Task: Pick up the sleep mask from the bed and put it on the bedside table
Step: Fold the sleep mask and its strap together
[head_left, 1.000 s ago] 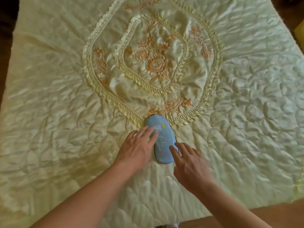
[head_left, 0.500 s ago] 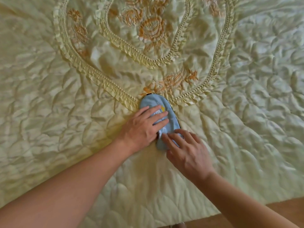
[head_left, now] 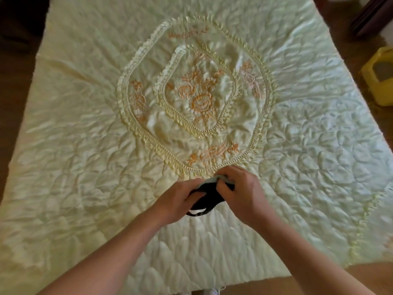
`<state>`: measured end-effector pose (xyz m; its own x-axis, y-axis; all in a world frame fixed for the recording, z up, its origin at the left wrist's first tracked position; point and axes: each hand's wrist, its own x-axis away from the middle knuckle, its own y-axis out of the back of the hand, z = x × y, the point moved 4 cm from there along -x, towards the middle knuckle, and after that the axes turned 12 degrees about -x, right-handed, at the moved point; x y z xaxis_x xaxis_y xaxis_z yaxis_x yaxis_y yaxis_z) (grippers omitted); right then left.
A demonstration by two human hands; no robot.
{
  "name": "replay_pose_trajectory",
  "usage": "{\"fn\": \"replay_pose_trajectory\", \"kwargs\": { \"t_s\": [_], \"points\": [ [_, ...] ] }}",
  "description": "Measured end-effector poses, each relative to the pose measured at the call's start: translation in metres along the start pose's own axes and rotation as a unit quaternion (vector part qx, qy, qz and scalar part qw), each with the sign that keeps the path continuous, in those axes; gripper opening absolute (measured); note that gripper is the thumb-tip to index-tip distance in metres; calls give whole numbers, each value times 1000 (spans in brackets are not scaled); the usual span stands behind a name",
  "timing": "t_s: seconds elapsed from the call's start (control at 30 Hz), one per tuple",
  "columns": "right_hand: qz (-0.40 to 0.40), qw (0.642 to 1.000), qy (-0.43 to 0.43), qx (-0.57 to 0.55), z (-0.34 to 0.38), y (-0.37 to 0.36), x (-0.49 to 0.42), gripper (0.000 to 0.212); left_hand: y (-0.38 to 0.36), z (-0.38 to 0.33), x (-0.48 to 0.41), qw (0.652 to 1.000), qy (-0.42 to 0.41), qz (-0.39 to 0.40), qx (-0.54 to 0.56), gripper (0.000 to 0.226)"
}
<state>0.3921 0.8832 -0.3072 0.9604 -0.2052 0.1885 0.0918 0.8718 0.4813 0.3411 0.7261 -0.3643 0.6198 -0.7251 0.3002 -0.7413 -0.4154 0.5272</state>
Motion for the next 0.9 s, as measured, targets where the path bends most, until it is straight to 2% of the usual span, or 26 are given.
{"fn": "replay_pose_trajectory", "kwargs": {
  "t_s": [0.07, 0.17, 0.33, 0.5, 0.6, 0.67, 0.77, 0.9],
  "points": [
    [13, 999, -22, -32, 39, 19, -1, 15, 15, -32, 19, 995, 53, 6, 86, 19],
    [12, 997, -27, -65, 98, 49, 3, 11, 45, -95, 52, 975, 60, -3, 216, 19],
    [-6, 988, -61, -145, 182, 90, 14, 6, 84, -182, 109, 909, 85, 11, 408, 32],
    [-8, 960, -106, -259, 242, 116, 35, 8, 112, -239, 146, 944, 91, -56, 312, 31],
    [58, 907, -152, -388, 260, 117, 58, 29, 132, -262, 166, 937, 102, -107, 315, 31],
    [110, 891, -165, -409, 268, 111, 75, 33, 144, -274, 180, 928, 107, -137, 329, 31],
    [135, 884, -155, -421, 284, 100, 90, 24, 155, -285, 199, 916, 125, -162, 346, 26],
    [115, 903, -115, -399, 304, 102, 93, 18, 154, -291, 221, 901, 164, -143, 375, 28]
  ]
}}
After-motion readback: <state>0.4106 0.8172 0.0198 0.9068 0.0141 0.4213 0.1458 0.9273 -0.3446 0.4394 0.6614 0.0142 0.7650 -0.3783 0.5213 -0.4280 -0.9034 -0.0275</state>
